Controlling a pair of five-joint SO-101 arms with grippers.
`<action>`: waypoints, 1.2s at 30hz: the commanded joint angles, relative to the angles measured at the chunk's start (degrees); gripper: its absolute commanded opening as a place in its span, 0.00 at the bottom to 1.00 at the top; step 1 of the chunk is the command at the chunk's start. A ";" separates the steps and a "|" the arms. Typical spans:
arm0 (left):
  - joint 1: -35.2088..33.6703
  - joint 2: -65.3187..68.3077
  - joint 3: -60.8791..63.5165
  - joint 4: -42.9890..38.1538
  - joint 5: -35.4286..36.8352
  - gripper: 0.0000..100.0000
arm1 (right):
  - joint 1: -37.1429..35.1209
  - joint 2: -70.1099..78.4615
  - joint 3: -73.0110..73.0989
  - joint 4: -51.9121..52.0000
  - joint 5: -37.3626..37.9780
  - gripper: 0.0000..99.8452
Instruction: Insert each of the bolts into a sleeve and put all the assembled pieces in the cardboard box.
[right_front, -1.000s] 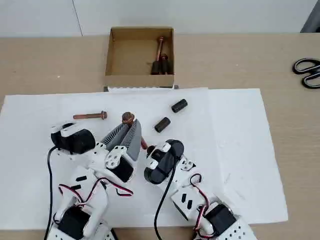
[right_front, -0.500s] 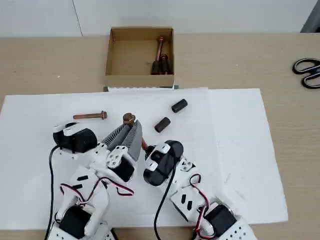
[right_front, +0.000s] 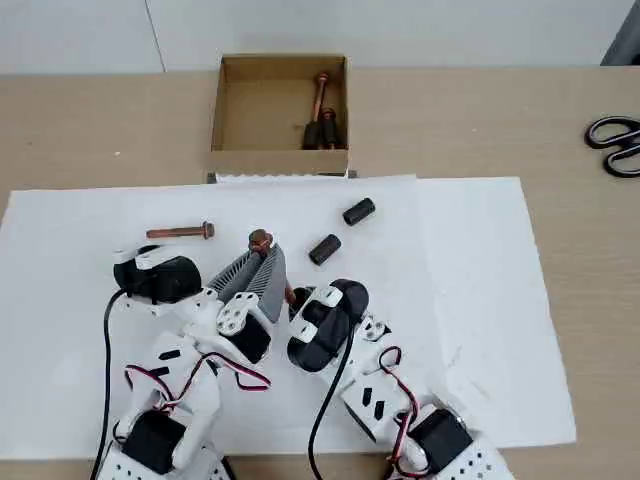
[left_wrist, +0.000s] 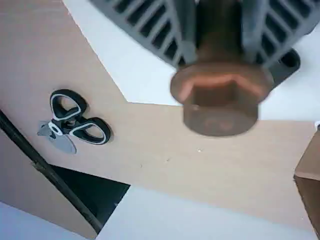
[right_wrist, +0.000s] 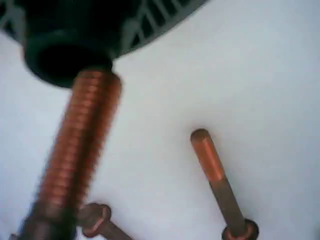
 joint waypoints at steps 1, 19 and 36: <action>0.26 -0.97 -0.31 -1.85 0.09 0.01 | -0.48 -0.48 -3.87 -2.07 0.62 0.00; 2.64 -0.97 -3.03 3.08 0.09 0.01 | -3.30 -0.48 -4.75 -2.07 0.70 0.00; 5.54 -0.97 -4.79 15.30 -3.25 0.01 | -2.07 -0.48 -7.12 -2.15 2.11 0.00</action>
